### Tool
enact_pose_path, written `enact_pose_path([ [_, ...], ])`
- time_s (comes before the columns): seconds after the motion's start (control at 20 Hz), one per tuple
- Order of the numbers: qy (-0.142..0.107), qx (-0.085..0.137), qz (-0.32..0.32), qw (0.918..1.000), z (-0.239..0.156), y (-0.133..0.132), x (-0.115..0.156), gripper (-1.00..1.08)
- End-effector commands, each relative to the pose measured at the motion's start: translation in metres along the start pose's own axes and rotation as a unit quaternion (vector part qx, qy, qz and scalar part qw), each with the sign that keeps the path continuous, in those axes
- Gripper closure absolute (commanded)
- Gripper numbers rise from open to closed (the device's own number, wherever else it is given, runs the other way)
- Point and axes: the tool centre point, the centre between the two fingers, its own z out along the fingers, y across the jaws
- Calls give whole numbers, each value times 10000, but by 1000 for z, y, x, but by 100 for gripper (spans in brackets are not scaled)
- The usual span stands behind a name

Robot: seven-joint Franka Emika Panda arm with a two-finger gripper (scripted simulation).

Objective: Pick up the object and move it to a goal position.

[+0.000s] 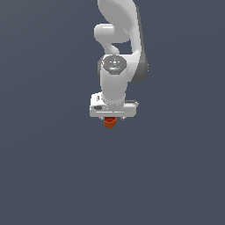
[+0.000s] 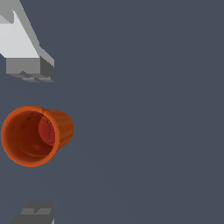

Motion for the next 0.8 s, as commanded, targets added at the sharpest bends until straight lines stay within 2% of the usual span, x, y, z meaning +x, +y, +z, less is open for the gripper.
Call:
enact_pose_path([
  [0.0,0,0,0,10000,0,0,0,-20],
  [0.4,-11,-66,38,10000,-3,13,0,-20],
  [0.75,3,34,253,9997,7,7,-7,-20],
])
